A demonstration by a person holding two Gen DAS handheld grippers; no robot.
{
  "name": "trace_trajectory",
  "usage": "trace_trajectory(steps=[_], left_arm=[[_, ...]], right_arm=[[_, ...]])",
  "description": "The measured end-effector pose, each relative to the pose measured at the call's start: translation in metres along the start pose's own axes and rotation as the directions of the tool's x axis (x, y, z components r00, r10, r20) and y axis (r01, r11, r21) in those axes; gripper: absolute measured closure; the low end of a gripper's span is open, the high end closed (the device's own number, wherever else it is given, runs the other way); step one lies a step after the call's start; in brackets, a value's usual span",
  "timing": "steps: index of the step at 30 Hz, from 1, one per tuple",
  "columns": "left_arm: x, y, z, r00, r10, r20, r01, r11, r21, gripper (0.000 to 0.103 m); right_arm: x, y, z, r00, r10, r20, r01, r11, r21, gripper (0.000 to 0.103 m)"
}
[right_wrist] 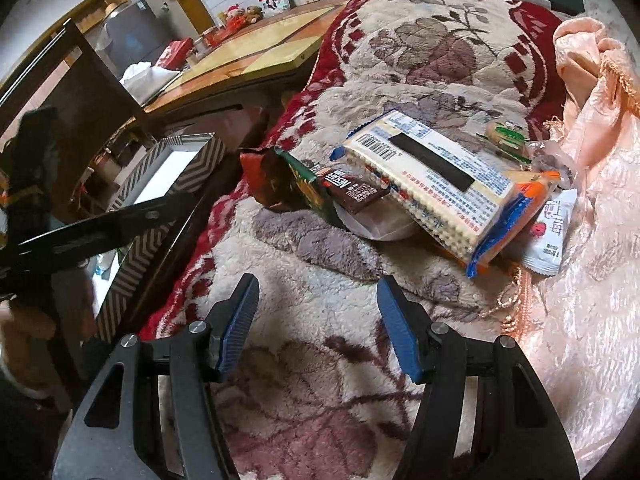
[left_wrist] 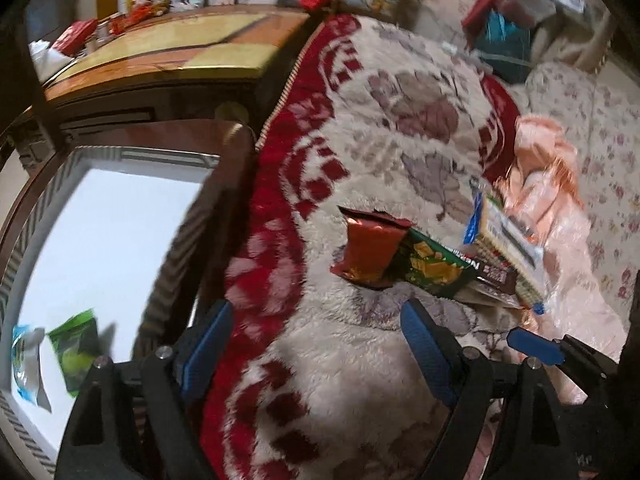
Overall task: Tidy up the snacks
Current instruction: 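Grasp the red candy packet with the left gripper while the right grasps the green cracker packet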
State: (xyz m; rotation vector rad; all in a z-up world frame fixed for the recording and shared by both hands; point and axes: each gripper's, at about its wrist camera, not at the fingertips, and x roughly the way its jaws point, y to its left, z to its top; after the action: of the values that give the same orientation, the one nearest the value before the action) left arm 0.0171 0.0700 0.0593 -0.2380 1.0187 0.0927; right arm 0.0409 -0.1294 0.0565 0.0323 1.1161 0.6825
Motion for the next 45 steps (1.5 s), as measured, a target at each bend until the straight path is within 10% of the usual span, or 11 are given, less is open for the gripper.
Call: trace_trajectory(steps=[8, 16, 35, 39, 45], left_arm=[[0.002, 0.018, 0.011, 0.997, 0.082, 0.0, -0.082, 0.996, -0.032, 0.016], [0.003, 0.03, 0.015, 0.995, 0.103, -0.002, -0.103, 0.994, -0.046, 0.016], [0.074, -0.009, 0.06, 0.988, -0.122, -0.095, 0.122, 0.993, -0.001, 0.018], [0.096, -0.019, 0.058, 0.98, -0.114, -0.166, 0.122, 0.992, 0.041, 0.062], [0.091, -0.014, 0.057, 0.982, -0.102, -0.162, 0.108, 0.994, 0.034, 0.067]], right_arm=[[0.029, 0.03, 0.025, 0.979, 0.192, -0.068, -0.197, 0.978, -0.07, 0.041], [0.052, 0.0, 0.065, 0.988, 0.115, -0.107, -0.13, 0.981, -0.143, 0.042], [0.014, -0.027, 0.052, 0.991, 0.131, -0.018, -0.132, 0.99, -0.057, 0.042], [0.01, -0.015, 0.056, 0.996, 0.09, 0.006, -0.088, 0.985, -0.148, 0.042], [0.034, 0.011, 0.07, 0.998, -0.042, -0.038, 0.023, 0.914, -0.406, 0.042]])
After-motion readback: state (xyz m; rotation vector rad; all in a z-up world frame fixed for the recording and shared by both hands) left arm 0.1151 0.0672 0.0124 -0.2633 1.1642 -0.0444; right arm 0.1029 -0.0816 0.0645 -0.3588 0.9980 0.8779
